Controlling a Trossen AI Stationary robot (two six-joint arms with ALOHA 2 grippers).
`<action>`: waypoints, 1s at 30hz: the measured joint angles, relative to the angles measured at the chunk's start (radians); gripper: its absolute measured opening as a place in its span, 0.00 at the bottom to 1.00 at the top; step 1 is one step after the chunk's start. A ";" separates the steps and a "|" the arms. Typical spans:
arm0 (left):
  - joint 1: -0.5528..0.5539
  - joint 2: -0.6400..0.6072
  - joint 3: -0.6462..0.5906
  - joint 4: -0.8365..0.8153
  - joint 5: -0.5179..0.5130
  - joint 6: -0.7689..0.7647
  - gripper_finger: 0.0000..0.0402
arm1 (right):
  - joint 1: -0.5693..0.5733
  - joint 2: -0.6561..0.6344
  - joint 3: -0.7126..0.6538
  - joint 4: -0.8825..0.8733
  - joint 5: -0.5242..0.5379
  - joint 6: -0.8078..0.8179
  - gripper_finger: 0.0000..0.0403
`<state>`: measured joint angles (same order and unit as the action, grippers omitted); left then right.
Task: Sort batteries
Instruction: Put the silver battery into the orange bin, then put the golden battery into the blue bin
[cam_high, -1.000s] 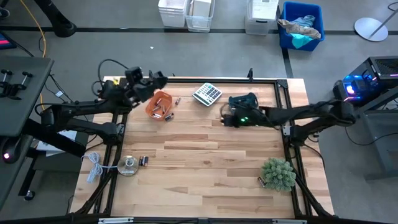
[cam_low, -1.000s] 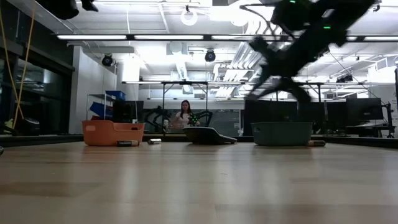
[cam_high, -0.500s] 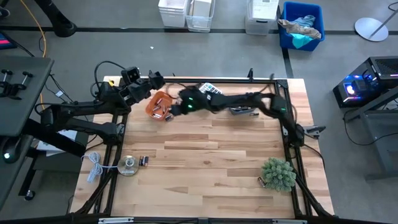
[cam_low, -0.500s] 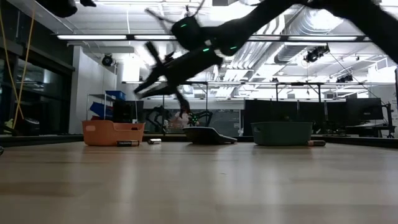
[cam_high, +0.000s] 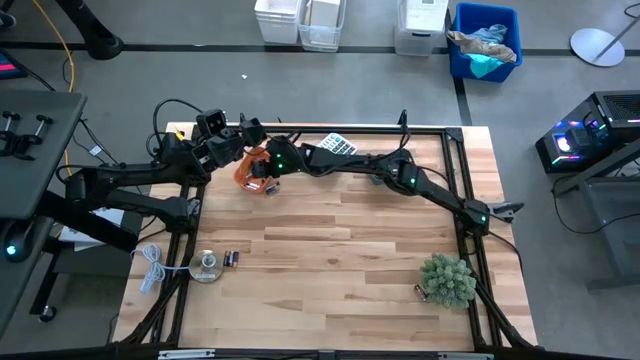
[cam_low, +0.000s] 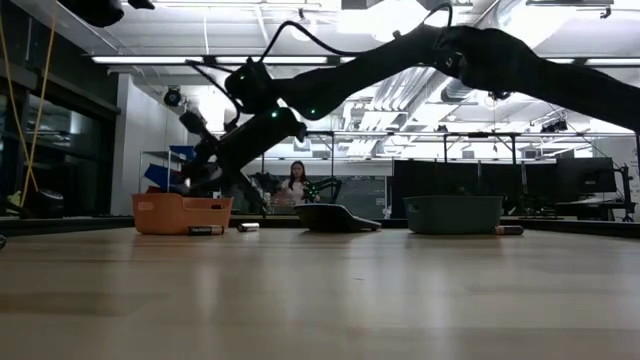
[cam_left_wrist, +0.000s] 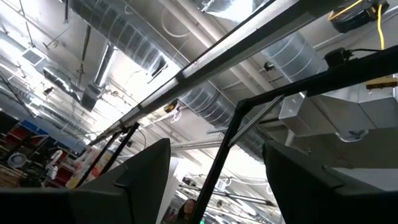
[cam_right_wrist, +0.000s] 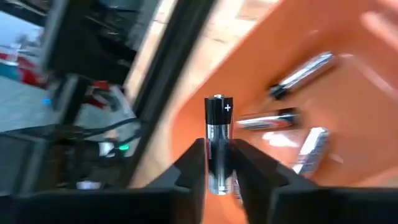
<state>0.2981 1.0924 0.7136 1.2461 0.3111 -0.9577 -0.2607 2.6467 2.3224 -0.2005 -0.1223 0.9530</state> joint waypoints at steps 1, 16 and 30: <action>0.000 0.000 0.000 0.000 0.000 0.000 0.61 | 0.000 0.001 0.007 -0.022 0.020 -0.025 0.25; 0.006 0.000 0.000 -0.001 0.025 0.021 0.61 | -0.129 -0.236 0.025 -0.480 -0.045 -0.557 0.55; -0.002 0.001 0.026 -0.504 0.004 0.210 0.61 | -0.282 -0.751 -0.370 -0.801 0.185 -0.862 0.55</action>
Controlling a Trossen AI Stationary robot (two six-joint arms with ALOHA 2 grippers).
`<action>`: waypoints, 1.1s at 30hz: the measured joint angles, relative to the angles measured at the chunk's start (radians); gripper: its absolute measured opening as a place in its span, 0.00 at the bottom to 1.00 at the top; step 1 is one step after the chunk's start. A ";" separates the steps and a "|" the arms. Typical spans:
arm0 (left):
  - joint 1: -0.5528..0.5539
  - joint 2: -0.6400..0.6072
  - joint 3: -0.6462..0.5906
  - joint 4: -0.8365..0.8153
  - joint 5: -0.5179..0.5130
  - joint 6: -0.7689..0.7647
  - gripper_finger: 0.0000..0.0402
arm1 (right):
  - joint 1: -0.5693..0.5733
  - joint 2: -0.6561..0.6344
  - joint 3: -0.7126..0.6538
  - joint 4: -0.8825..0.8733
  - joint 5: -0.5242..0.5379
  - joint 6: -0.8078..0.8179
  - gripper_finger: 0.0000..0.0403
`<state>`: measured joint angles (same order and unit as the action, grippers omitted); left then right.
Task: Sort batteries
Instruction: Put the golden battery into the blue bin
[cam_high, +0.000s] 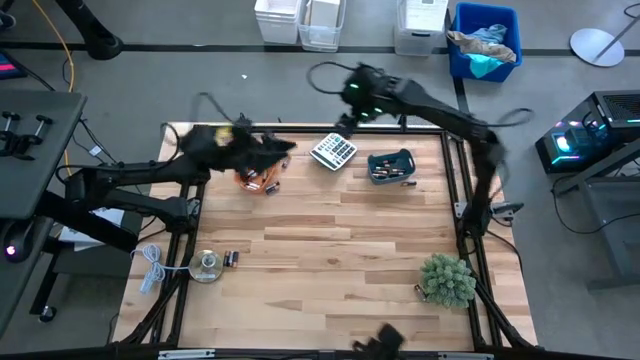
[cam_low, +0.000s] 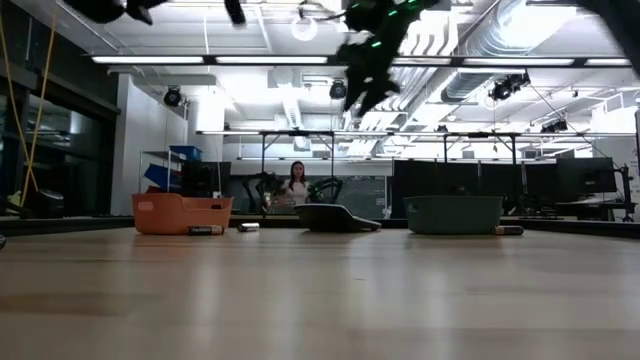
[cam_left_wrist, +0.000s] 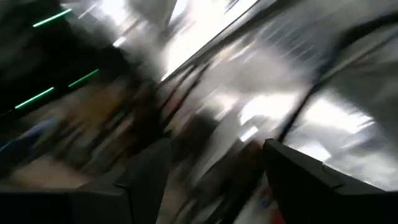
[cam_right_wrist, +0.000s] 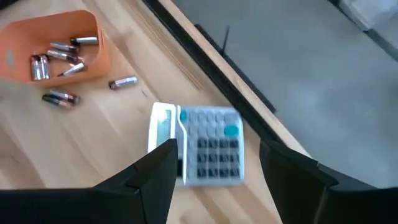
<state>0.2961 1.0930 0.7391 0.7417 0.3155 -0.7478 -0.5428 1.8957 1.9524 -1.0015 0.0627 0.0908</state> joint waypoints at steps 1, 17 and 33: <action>-0.003 0.004 0.026 -0.146 -0.011 0.053 0.60 | -0.001 -0.068 -0.093 0.037 0.011 0.014 0.55; -0.272 0.380 0.384 -1.848 -0.403 -0.004 0.53 | 0.193 -0.812 -1.269 0.656 -0.092 0.705 0.55; -0.682 0.458 0.218 -1.844 -0.302 -0.774 0.52 | 0.207 -0.828 -1.344 0.857 -0.097 0.741 0.55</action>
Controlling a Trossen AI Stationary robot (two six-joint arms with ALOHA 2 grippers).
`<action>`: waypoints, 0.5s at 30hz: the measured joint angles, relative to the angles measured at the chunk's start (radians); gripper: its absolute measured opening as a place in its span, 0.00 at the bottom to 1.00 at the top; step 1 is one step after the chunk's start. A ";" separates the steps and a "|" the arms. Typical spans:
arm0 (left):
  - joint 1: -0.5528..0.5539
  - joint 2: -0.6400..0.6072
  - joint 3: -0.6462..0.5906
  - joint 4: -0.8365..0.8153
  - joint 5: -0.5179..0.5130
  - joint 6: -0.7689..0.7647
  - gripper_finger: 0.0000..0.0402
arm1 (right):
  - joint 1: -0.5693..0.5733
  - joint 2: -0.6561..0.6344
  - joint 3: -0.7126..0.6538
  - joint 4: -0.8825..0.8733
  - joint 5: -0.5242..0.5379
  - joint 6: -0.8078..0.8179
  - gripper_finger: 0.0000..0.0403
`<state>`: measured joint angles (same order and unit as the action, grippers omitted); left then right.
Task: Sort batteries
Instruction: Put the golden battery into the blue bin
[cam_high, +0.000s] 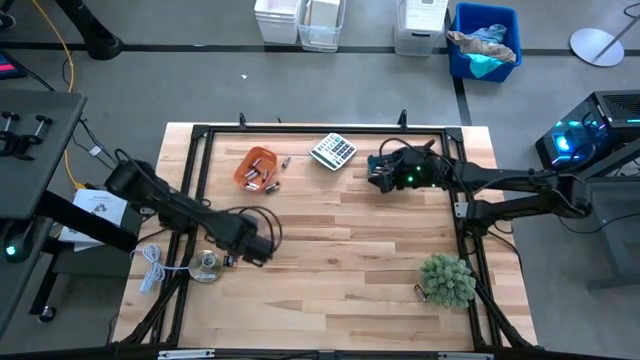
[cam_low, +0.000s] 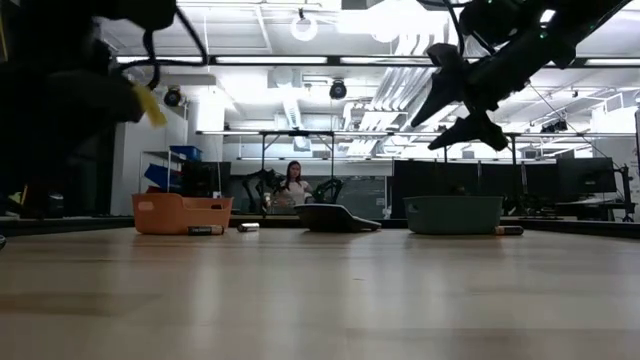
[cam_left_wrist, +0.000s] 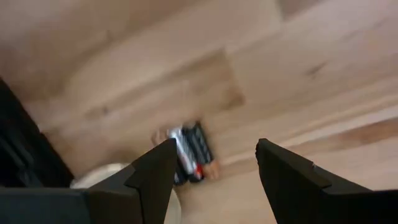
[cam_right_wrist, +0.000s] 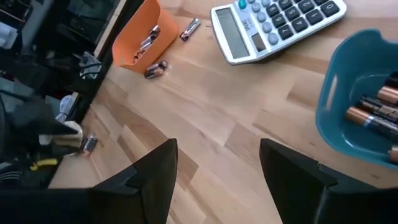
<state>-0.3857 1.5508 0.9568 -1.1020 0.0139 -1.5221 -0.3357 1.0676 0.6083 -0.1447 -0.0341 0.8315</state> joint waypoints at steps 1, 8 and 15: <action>-0.008 0.016 -0.001 0.001 0.017 -0.014 0.52 | -0.003 0.000 0.000 0.000 0.000 -0.001 0.55; -0.024 0.095 -0.002 0.069 0.064 -0.067 0.52 | -0.007 0.000 0.000 0.000 0.000 -0.013 0.55; -0.024 0.130 -0.002 0.089 0.071 -0.103 0.52 | -0.007 0.000 0.000 0.000 0.000 -0.026 0.55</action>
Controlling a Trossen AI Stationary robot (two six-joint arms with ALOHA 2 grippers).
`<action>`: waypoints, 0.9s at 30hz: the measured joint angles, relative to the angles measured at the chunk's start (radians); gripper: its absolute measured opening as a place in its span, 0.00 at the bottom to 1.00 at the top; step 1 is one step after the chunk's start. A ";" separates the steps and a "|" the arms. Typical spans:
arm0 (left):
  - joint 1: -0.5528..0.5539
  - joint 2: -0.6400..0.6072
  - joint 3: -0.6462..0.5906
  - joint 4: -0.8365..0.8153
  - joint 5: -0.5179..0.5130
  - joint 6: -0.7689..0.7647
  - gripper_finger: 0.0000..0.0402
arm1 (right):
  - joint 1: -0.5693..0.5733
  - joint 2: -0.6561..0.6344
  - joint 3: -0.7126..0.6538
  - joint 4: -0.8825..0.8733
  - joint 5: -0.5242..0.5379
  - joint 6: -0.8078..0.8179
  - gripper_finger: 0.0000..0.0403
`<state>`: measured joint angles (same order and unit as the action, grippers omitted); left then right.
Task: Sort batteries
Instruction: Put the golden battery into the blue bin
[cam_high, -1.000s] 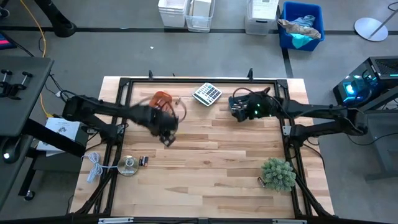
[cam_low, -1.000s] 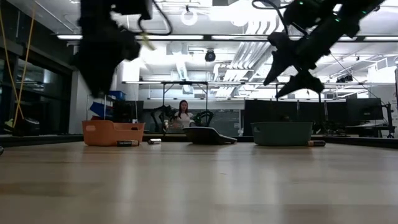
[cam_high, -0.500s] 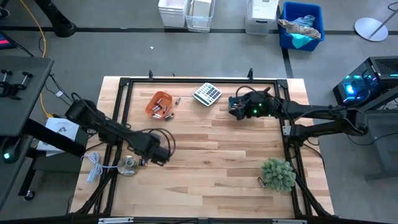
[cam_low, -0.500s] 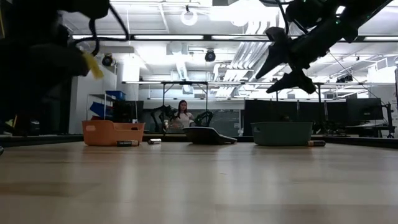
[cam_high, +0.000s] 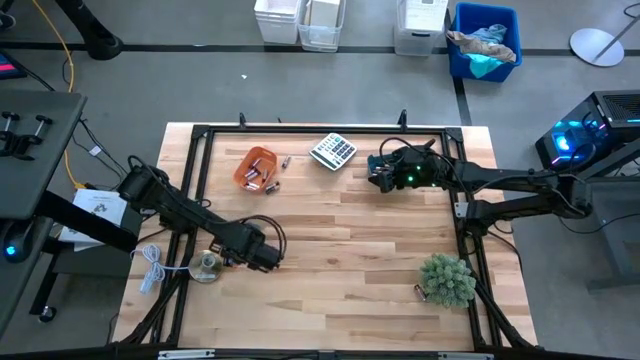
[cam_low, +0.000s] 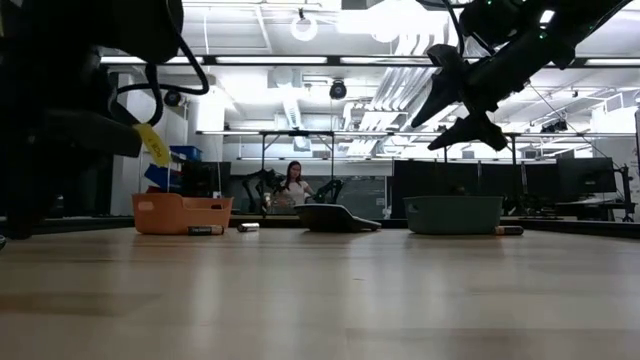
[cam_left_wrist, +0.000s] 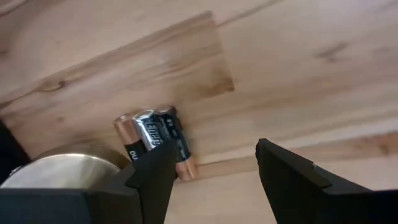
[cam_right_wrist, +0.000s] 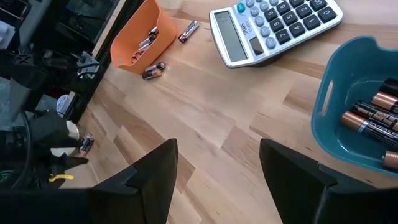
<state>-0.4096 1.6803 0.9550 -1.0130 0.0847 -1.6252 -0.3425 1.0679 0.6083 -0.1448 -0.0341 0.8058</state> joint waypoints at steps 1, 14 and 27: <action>0.000 0.001 0.000 -0.008 -0.006 -0.016 0.52 | 0.000 0.000 0.000 0.000 0.000 -0.002 0.55; -0.022 0.001 -0.063 0.055 0.009 -0.136 0.52 | 0.000 0.000 0.000 0.000 0.000 -0.021 0.55; -0.031 0.000 -0.064 0.198 0.037 -0.045 0.52 | 0.000 0.001 0.001 -0.004 -0.003 -0.022 0.55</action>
<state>-0.4408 1.6802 0.8906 -0.8146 0.1215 -1.6700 -0.3424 1.0687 0.6090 -0.1490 -0.0372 0.7837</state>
